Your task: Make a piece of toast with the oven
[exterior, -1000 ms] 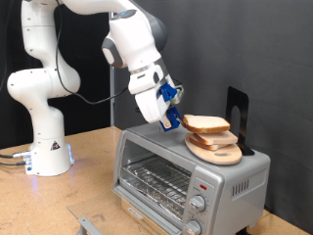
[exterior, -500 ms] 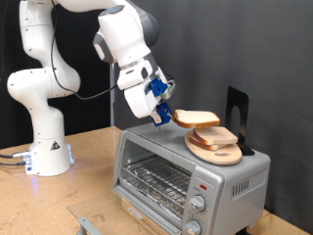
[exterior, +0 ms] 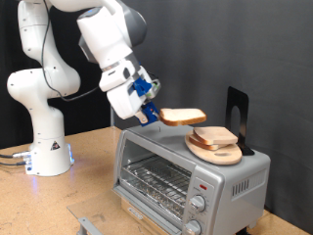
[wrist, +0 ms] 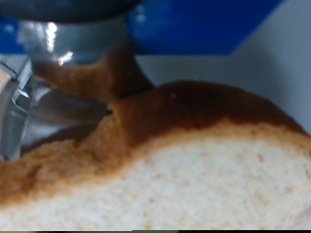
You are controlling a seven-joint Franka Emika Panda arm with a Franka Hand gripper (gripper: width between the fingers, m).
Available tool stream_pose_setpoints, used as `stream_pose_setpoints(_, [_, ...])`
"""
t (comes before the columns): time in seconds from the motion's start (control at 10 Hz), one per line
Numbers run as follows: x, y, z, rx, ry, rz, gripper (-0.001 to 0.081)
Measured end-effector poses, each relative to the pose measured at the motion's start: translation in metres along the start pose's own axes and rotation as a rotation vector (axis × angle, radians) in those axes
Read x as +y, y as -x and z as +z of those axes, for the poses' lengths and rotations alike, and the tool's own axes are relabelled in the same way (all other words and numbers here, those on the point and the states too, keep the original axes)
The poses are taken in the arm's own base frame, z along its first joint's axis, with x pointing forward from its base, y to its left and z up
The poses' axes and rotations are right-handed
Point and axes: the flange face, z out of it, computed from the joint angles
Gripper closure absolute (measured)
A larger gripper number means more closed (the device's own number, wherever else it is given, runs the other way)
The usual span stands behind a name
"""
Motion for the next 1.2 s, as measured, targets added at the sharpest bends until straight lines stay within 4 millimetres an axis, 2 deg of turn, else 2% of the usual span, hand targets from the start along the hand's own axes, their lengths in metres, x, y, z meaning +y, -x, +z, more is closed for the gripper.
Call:
stream_pose_setpoints(0.5, [0.059,0.023,-0.042,-0.034,-0.046,0.042,0.0415])
stream_pose_setpoints(0.7, [0.072,0.035,-0.052,-0.048,-0.048,0.043,0.0415])
stream_pose_setpoints(1.0, [0.078,0.039,-0.046,-0.054,-0.049,-0.003,0.0415])
stream_pose_setpoints(1.2, [0.102,0.047,-0.044,-0.053,-0.050,-0.006,0.0415])
